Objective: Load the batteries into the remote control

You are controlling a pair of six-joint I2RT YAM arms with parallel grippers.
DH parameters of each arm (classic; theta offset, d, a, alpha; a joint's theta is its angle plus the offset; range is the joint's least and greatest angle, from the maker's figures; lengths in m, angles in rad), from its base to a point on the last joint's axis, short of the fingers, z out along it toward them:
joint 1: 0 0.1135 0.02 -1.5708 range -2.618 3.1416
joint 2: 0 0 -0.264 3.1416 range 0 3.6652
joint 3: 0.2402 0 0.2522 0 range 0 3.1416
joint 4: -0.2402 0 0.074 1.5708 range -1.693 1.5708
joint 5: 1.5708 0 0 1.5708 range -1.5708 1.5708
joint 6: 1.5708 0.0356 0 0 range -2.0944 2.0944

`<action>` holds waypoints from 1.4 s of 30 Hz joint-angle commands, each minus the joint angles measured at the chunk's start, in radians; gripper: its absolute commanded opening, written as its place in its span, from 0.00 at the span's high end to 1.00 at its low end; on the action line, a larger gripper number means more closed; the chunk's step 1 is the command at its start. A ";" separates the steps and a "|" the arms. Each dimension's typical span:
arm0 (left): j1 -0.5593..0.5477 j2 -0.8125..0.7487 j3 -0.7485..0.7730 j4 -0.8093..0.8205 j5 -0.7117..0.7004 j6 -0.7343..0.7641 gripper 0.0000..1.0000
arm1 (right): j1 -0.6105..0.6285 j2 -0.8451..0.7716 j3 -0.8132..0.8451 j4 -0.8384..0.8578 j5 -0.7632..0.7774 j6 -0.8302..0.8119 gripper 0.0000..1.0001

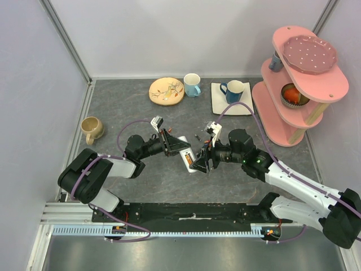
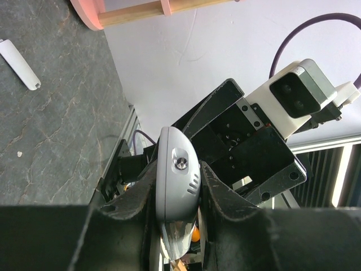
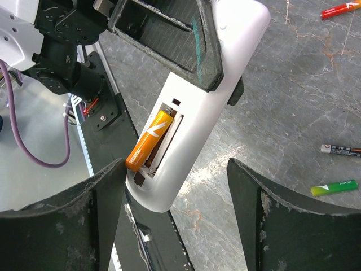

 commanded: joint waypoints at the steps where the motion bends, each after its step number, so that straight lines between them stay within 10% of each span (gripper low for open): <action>1: -0.012 -0.037 0.001 0.376 0.046 -0.004 0.98 | -0.001 0.014 0.028 0.028 0.007 -0.003 0.21; 42: -0.038 -0.066 -0.016 0.376 0.051 0.024 0.98 | -0.002 0.100 0.075 0.044 -0.143 0.027 0.21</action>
